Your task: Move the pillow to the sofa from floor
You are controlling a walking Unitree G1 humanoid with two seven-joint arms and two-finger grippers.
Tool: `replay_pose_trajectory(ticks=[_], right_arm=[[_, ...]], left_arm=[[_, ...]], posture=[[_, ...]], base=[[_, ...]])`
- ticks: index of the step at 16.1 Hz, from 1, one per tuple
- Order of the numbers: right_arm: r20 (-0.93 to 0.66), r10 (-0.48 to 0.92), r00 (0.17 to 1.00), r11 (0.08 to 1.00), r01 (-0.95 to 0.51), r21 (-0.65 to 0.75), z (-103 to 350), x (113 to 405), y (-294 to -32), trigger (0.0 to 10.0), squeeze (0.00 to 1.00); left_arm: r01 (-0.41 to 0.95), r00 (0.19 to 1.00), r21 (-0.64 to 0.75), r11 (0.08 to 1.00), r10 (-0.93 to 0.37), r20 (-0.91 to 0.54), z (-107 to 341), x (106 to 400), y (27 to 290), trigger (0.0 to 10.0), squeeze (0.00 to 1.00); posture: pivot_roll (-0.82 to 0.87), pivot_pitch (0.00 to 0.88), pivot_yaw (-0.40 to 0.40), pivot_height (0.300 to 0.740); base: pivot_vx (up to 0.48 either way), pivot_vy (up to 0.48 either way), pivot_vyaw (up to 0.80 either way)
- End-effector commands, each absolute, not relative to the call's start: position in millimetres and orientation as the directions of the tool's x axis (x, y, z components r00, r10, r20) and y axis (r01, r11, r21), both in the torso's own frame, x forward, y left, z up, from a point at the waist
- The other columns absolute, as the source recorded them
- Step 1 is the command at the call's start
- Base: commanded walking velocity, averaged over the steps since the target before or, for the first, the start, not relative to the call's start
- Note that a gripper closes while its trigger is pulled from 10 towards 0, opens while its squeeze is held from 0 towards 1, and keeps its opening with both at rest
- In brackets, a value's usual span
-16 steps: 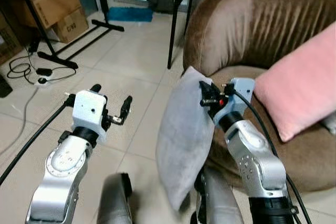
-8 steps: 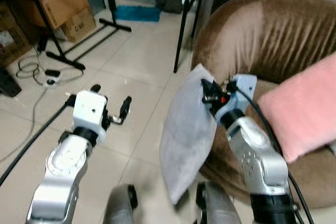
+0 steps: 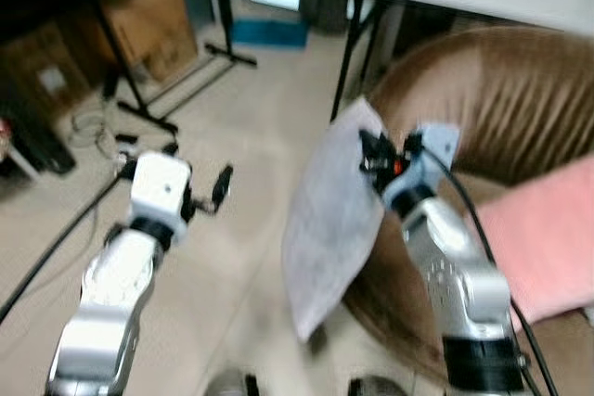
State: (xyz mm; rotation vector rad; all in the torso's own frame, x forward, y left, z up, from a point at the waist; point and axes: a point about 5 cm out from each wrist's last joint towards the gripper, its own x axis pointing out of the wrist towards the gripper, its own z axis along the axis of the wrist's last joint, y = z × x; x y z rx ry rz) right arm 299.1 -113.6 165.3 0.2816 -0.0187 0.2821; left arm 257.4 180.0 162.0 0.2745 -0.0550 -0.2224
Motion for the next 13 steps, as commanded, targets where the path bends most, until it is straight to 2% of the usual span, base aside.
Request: replay_pose_trajectory(ticks=[1,9,13], right_arm=[[0.141,0.251,0.958,0.924,-0.281,0.261,182.6,299.1,-117.5,10.0,0.0],[0.136,0.266,0.954,0.926,-0.292,0.239,180.9,297.7,-115.6,10.0,0.0],[0.13,0.28,0.951,0.921,-0.305,0.244,181.6,299.3,-113.1,10.0,0.0]], left_arm=[[0.225,0.971,0.279,0.934,-0.238,0.014,159.6,257.6,178.0,10.0,0.0],[0.218,0.972,0.277,0.936,-0.233,0.024,159.9,260.5,176.2,10.0,0.0],[0.216,0.971,0.282,0.935,-0.236,0.041,161.2,260.8,174.9,10.0,0.0]], posture=[[-0.05,0.0,-0.008,0.74],[-0.06,0.0,-0.005,0.74],[-0.06,0.0,-0.014,0.74]], base=[[0.0,0.0,0.0],[0.0,0.0,0.0],[0.0,0.0,-0.68]])
